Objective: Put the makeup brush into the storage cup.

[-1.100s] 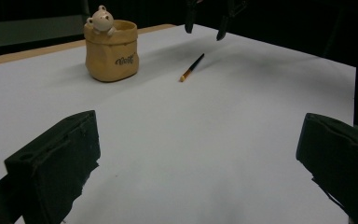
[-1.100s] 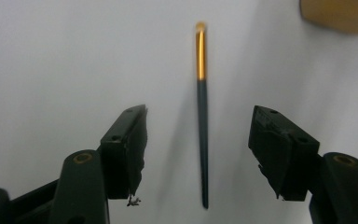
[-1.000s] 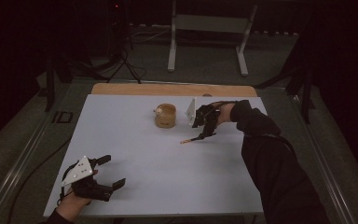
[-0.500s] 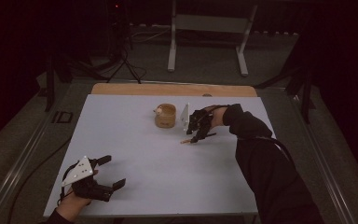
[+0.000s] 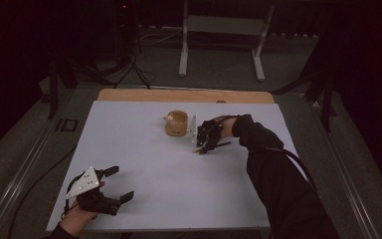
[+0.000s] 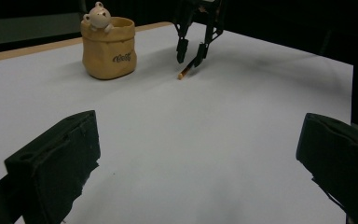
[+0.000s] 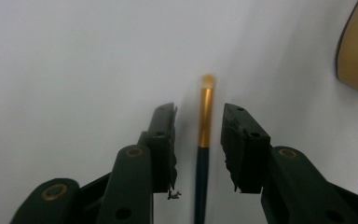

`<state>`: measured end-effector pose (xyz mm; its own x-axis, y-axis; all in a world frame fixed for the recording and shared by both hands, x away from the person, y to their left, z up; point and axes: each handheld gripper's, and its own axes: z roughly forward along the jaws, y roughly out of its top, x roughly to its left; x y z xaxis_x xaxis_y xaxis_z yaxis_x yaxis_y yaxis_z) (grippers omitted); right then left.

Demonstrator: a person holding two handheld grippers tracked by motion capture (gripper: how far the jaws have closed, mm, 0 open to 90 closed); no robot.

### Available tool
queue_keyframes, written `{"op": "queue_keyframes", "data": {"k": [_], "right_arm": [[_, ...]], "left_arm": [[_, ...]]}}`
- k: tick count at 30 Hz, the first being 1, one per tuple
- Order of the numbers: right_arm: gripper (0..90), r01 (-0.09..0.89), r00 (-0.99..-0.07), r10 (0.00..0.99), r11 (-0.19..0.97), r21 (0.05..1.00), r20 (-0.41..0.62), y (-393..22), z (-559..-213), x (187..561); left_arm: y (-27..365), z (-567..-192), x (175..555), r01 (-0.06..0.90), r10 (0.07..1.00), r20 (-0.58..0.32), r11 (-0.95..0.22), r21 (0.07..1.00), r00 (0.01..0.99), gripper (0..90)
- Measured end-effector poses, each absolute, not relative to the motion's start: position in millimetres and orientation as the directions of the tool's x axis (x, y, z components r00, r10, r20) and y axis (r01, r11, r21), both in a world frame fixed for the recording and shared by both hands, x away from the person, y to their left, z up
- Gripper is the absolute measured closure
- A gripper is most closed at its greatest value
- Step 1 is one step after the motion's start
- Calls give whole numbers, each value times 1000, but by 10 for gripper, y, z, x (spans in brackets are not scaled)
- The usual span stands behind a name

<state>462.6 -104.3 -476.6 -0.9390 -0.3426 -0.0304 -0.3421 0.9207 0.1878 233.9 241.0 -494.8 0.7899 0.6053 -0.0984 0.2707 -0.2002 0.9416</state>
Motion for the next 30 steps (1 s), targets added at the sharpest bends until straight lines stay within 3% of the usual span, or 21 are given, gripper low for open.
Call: {"op": "queue_keyframes", "data": {"k": [19, 30], "right_arm": [[822, -374, -927, -372, 920, 115, -42, -998, -4901, 4610], [843, -325, -946, -324, 937, 129, -27, -983, -4857, 4632]], "left_arm": [[2418, -4954, 2339, 274, 605, -103, -199, 941, 790, 6], [2417, -4955, 2340, 275, 606, -104, -197, 941, 789, 6]]}}
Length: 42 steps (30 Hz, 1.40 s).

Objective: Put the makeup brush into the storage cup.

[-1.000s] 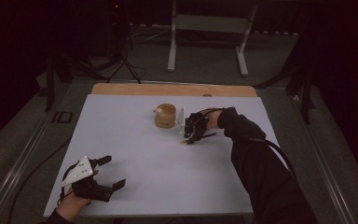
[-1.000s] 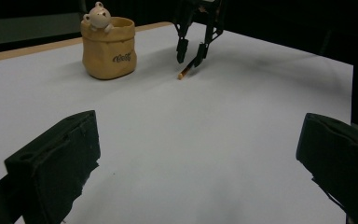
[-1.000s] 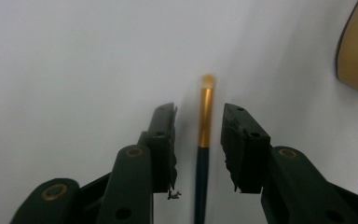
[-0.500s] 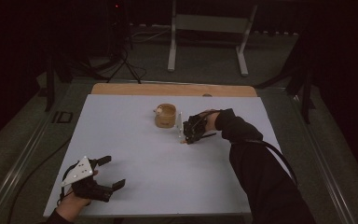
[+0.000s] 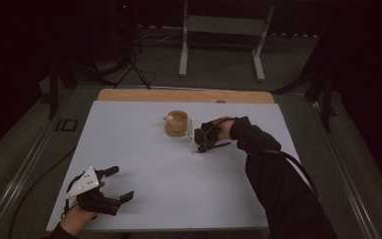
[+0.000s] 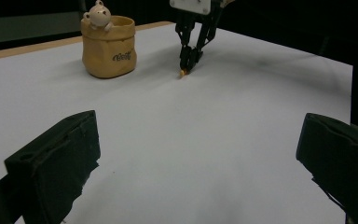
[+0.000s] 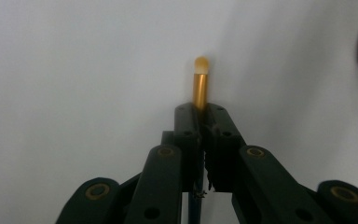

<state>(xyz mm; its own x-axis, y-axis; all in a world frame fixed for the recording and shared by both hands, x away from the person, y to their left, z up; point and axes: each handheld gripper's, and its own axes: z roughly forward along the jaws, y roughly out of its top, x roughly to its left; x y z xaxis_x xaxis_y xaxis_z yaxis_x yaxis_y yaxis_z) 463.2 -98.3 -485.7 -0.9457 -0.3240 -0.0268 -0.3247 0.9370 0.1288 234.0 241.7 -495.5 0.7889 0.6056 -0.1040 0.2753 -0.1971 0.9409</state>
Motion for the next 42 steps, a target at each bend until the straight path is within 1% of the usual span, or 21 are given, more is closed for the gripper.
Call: {"op": "queue_keyframes", "data": {"k": [2, 3, 8, 10, 11, 12, 13, 15, 16, 17, 18, 21, 22, 25, 29, 32, 35, 38, 42], "right_arm": [[843, -293, -956, -293, 946, 135, -23, -976, -4820, 4643], [843, -293, -956, -293, 946, 135, -23, -976, -4820, 4643], [845, -188, -981, -194, 971, 149, 21, -994, -4709, 4671], [845, -157, -987, -161, 976, 151, 18, -1011, -4676, 4675], [845, -157, -987, -161, 976, 151, 18, -1011, -4676, 4675], [845, -124, -992, -128, 981, 150, 19, -1025, -4645, 4673], [845, -124, -992, -128, 981, 150, 19, -1025, -4645, 4673], [845, -112, -993, -117, 979, 171, 17, -1042, -4615, 4660], [845, -96, -994, -103, 979, 181, 35, -1046, -4602, 4660], [845, -96, -994, -103, 979, 181, 35, -1046, -4602, 4660], [845, -81, -996, -88, 976, 201, 24, -1055, -4575, 4655], [845, -56, -998, -61, 977, 207, 21, -1066, -4545, 4647], [845, -27, -999, -32, 975, 221, 17, -1077, -4512, 4646], [845, 13, -1000, 10, 966, 260, 12, -1104, -4458, 4634], [846, 40, -999, 43, 946, 322, -1, -1165, -4411, 4625], [845, 62, -998, 64, 937, 345, 4, -1210, -4386, 4615], [845, 92, -996, 89, 916, 390, 25, -1255, -4354, 4605], [845, 101, -995, 99, 902, 420, 27, -1284, -4334, 4585], [845, 107, -992, 127, 895, 433, -17, -1317, -4315, 4560]], "left_arm": [[2417, -4955, 2341, 275, 605, -103, -198, 941, 790, 6], [2417, -4955, 2341, 275, 605, -103, -198, 941, 790, 6], [2413, -4954, 2340, 274, 605, -103, -198, 941, 790, 6], [2410, -4953, 2340, 274, 604, -102, -198, 941, 790, 6], [2410, -4953, 2340, 274, 604, -102, -198, 941, 790, 6], [2407, -4952, 2340, 272, 603, -101, -199, 942, 791, 6], [2407, -4952, 2340, 272, 603, -101, -199, 942, 791, 6], [2405, -4948, 2339, 271, 603, -101, -198, 942, 791, 6], [2405, -4947, 2338, 271, 604, -99, -199, 942, 791, 6], [2405, -4947, 2338, 271, 604, -99, -199, 942, 791, 6], [2406, -4946, 2339, 271, 604, -101, -198, 942, 791, 6], [2404, -4945, 2339, 271, 604, -101, -198, 942, 790, 6], [2402, -4944, 2339, 272, 604, -103, -195, 942, 790, 6], [2401, -4940, 2338, 270, 604, -100, -197, 943, 790, 6], [2397, -4941, 2341, 273, 604, -104, -194, 942, 790, 6], [2394, -4941, 2343, 273, 604, -104, -194, 942, 790, 6], [2391, -4937, 2344, 272, 603, -107, -190, 943, 790, 6], [2386, -4937, 2345, 272, 602, -107, -190, 943, 792, 6], [2383, -4933, 2344, 271, 600, -107, -189, 944, 793, 6]]}}
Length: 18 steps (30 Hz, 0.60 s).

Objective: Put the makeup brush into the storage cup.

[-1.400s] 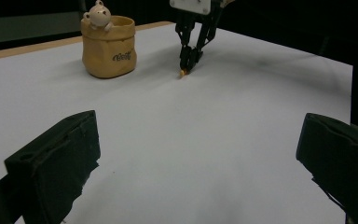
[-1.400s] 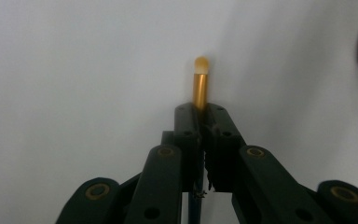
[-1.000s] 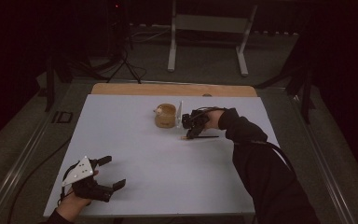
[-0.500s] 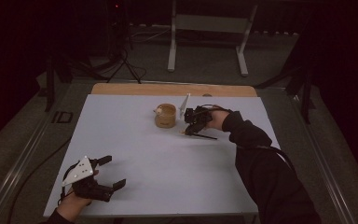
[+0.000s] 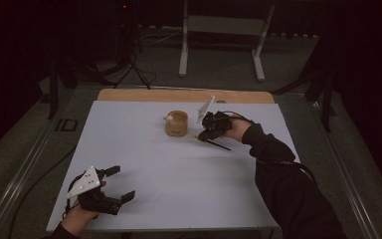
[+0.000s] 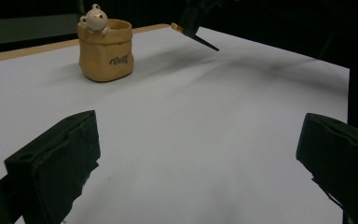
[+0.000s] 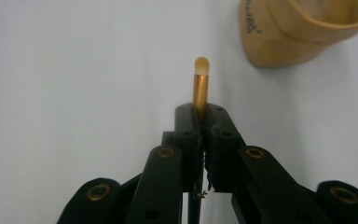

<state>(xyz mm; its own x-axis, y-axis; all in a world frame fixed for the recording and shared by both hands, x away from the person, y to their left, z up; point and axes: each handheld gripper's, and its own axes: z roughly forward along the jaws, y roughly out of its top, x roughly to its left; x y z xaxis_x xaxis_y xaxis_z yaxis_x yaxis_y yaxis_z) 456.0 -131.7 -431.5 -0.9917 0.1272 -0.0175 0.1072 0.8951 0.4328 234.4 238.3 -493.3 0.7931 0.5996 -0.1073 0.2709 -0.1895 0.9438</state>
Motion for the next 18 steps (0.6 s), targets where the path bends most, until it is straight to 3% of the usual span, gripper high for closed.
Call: {"op": "queue_keyframes", "data": {"k": [8, 13, 18], "right_arm": [[845, 126, -985, 165, 876, 466, -43, -1364, -4259, 4535], [845, 161, -972, 231, 802, 576, -50, -1461, -4150, 4504], [845, 169, -966, 255, 771, 613, -54, -1494, -4102, 4453]], "left_arm": [[2382, -4930, 2343, 271, 600, -106, -191, 944, 793, 6], [2379, -4926, 2337, 268, 599, -105, -191, 944, 794, 6], [2373, -4924, 2339, 267, 598, -104, -190, 945, 795, 6]]}}
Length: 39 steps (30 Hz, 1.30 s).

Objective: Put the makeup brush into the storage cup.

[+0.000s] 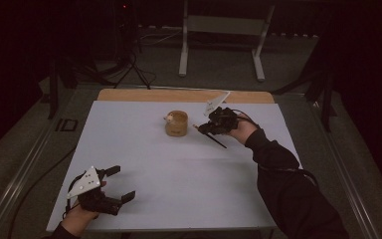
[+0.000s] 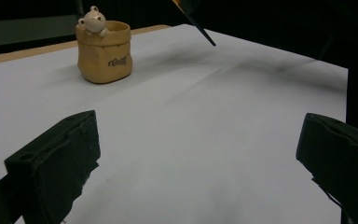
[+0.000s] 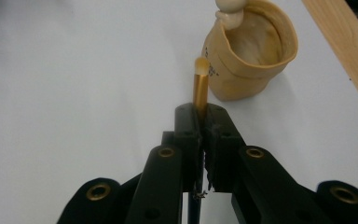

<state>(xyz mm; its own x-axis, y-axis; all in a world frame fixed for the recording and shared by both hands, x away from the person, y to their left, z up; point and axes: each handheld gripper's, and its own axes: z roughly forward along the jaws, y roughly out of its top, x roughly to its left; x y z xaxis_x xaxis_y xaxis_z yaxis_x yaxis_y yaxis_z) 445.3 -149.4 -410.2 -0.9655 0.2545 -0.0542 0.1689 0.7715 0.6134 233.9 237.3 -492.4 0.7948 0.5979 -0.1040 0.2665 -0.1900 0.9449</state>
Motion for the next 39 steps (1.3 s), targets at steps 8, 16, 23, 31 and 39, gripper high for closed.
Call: {"op": "queue_keyframes", "data": {"k": [8, 16, 23, 31, 39], "right_arm": [[845, 160, -957, 282, 710, 686, -69, -1523, -4048, 4357], [845, 164, -943, 324, 639, 751, -70, -1572, -3994, 4327], [845, 177, -934, 354, 567, 804, -44, -1614, -3899, 4330], [845, 163, -920, 387, 507, 846, -55, -1639, -3765, 4313], [845, 157, -910, 413, 419, 894, -34, -1656, -3555, 4323]], "left_arm": [[2373, -4925, 2339, 268, 597, -106, -190, 944, 796, 6], [2369, -4925, 2341, 269, 597, -107, -189, 944, 795, 6], [2365, -4926, 2341, 269, 596, -108, -188, 945, 795, 6], [2361, -4926, 2346, 270, 595, -109, -187, 944, 796, 6], [2358, -4929, 2348, 269, 594, -110, -187, 945, 797, 6]]}}
